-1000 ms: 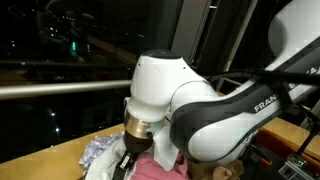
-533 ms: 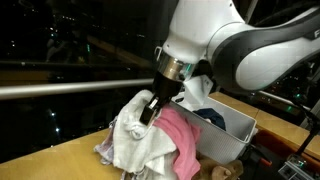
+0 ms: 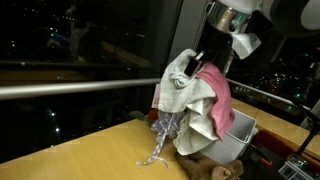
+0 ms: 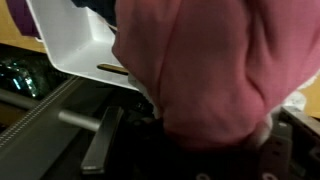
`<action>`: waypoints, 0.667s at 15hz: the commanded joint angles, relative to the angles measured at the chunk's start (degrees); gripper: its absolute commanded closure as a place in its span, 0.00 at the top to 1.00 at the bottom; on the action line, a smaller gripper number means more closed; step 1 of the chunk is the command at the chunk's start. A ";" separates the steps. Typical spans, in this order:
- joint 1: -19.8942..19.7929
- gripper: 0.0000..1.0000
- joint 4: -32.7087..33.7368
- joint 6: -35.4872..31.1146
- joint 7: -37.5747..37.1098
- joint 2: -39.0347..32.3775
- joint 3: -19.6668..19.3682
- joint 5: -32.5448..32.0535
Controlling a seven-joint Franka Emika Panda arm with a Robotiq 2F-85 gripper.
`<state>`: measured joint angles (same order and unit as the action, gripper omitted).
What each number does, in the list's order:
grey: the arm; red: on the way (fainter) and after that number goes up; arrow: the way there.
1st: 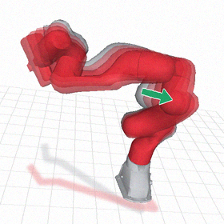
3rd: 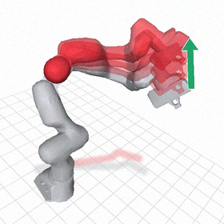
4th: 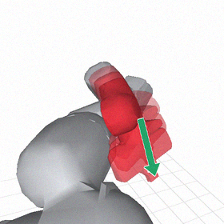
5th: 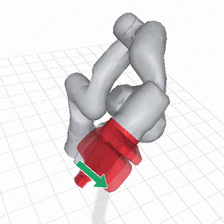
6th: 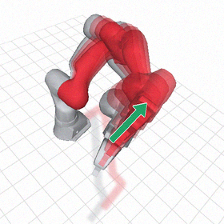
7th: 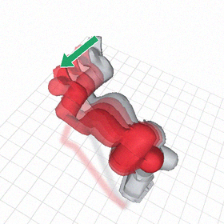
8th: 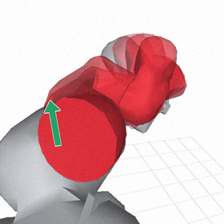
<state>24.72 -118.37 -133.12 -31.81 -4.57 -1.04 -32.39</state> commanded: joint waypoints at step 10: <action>-21.36 0.04 1.25 19.48 18.54 27.78 3.72 1.33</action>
<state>7.04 -121.15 -117.72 -20.36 19.81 2.64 -32.31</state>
